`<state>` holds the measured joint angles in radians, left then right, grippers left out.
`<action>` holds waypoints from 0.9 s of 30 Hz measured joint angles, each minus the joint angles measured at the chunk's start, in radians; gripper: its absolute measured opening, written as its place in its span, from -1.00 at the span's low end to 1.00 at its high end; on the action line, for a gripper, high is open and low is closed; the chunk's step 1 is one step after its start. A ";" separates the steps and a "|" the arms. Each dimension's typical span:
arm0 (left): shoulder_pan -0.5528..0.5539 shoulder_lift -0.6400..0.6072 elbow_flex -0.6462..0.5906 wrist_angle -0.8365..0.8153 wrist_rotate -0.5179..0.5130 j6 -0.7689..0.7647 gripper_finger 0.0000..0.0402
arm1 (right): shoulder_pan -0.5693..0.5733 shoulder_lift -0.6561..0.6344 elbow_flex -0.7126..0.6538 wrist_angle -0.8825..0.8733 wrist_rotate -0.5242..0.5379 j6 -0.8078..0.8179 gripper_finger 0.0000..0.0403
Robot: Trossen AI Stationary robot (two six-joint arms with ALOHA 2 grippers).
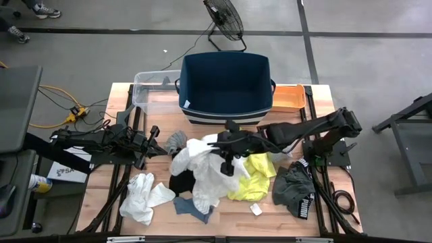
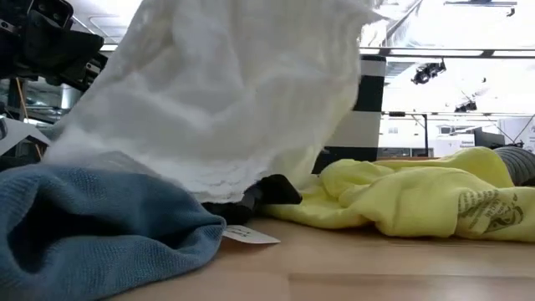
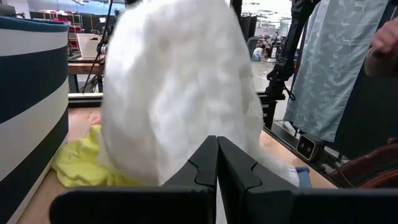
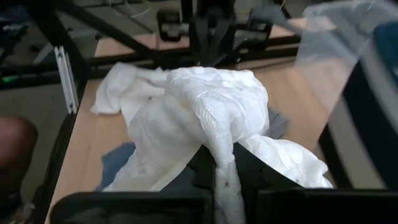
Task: Pick & Place Cloths
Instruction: Put the white dress into the blue basket
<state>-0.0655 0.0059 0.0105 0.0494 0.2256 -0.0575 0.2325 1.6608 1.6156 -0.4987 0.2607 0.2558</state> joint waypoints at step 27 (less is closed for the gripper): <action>0.000 0.000 0.000 0.000 0.000 0.000 -0.99 | -0.030 -0.005 0.637 -0.066 0.191 -0.360 -0.95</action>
<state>-0.0654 0.0061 0.0105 0.0497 0.2256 -0.0578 0.2029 1.6561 2.2530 -0.5648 0.4520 -0.1046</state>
